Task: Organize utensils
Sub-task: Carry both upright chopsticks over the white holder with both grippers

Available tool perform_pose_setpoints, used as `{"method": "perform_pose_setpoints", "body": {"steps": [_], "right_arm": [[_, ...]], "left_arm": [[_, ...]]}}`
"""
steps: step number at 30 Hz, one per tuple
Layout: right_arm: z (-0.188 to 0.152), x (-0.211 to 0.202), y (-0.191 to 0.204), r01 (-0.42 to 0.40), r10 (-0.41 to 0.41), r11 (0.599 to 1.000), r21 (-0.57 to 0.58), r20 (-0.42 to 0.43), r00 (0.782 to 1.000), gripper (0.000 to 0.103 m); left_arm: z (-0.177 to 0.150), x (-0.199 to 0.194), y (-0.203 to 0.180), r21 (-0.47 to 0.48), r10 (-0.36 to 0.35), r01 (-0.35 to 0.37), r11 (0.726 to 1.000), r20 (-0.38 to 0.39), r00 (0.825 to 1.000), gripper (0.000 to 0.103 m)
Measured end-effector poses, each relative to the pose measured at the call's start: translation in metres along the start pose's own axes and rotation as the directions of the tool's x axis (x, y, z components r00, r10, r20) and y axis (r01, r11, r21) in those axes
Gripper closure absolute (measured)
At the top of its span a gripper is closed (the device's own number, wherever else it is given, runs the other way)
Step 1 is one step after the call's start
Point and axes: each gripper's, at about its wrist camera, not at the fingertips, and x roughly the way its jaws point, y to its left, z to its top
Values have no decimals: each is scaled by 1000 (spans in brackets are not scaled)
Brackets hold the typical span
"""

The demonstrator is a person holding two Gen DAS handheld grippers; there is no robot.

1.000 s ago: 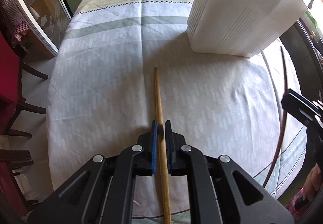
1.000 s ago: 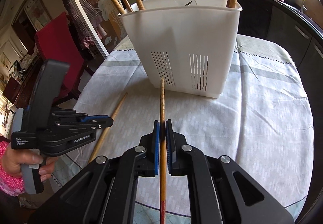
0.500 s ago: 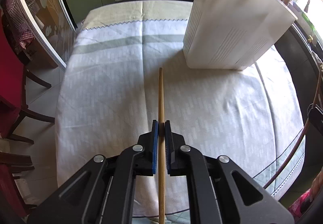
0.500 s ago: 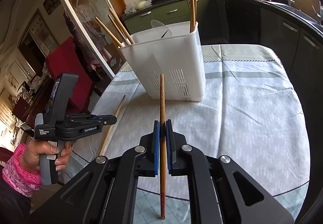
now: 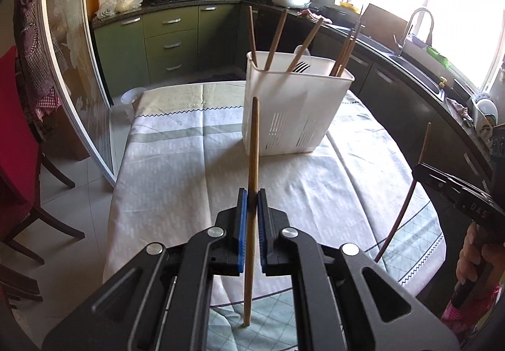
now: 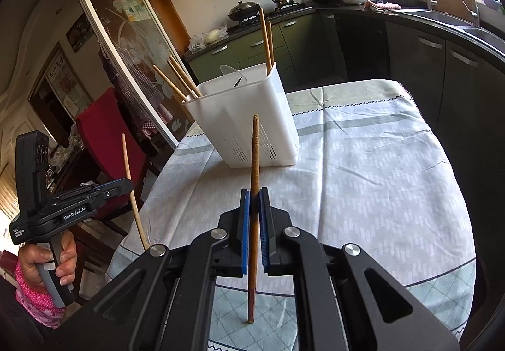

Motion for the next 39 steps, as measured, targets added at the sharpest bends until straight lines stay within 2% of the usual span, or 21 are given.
{"method": "perform_pose_setpoints", "body": {"steps": [20, 30, 39], "right_arm": [[-9, -23, 8, -14, 14, 1000, -13, 51, 999, 96], [-10, -27, 1, -16, 17, 1000, -6, 61, 998, 96], [-7, -27, -14, -4, 3, 1000, 23, 59, 998, 96]], "left_arm": [[-7, -42, -21, 54, -30, 25, 998, 104, 994, 97], [15, -45, -38, 92, -55, 43, 995, 133, 990, 97], [51, -47, -65, 146, -63, 38, 988, 170, 983, 97]]}}
